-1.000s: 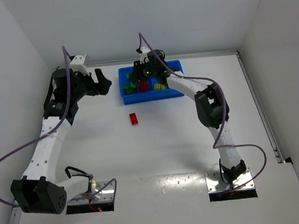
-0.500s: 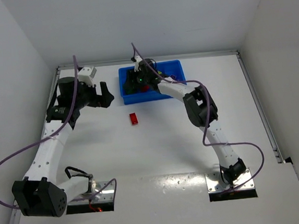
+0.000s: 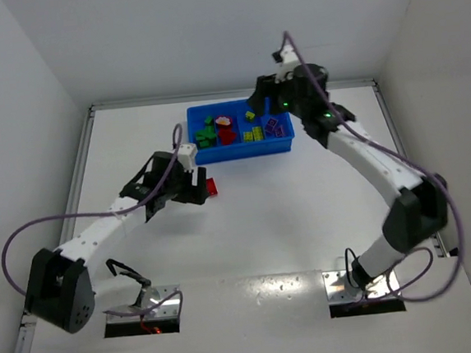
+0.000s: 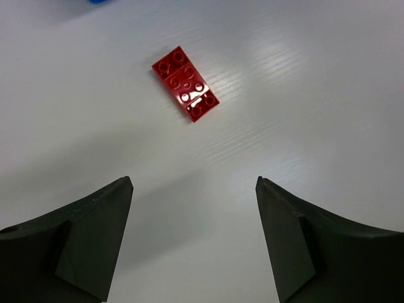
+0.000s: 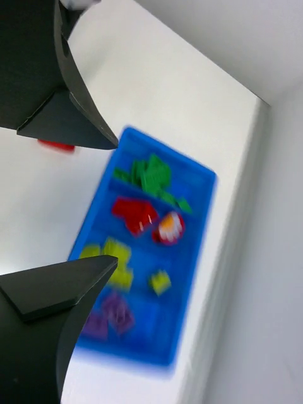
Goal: Sort the legos into containers by color
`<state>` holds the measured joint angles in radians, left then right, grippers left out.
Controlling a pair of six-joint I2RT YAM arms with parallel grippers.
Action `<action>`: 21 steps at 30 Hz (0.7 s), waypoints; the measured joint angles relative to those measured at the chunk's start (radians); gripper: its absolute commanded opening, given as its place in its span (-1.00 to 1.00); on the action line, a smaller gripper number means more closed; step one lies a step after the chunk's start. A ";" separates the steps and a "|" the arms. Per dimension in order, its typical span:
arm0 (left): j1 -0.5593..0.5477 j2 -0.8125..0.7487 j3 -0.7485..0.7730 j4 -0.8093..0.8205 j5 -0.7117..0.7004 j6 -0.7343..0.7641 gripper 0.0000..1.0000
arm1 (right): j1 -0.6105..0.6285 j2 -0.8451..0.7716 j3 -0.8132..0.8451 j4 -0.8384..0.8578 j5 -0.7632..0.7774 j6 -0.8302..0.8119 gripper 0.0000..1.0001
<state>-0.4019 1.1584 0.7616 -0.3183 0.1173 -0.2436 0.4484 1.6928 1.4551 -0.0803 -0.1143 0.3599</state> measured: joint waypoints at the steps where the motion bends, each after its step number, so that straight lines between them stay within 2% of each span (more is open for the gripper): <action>1: -0.023 0.041 0.014 0.006 -0.019 -0.011 0.71 | -0.024 -0.085 -0.038 -0.001 0.019 -0.029 0.37; 6: -0.068 0.299 0.116 0.047 -0.111 -0.068 0.71 | -0.082 -0.420 -0.224 -0.051 0.097 -0.208 0.37; 9: -0.069 0.428 0.188 0.058 -0.154 -0.098 0.71 | -0.101 -0.528 -0.337 -0.113 0.114 -0.279 0.37; 14: -0.076 0.547 0.267 0.077 -0.187 -0.129 0.71 | -0.171 -0.576 -0.460 -0.210 0.135 -0.329 0.37; 21: -0.116 0.643 0.335 0.102 -0.216 -0.155 0.65 | -0.184 -0.576 -0.491 -0.236 0.135 -0.341 0.37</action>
<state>-0.5179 1.8011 1.0966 -0.2165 -0.0986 -0.3988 0.2642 1.1172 0.9646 -0.3161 0.0204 0.0185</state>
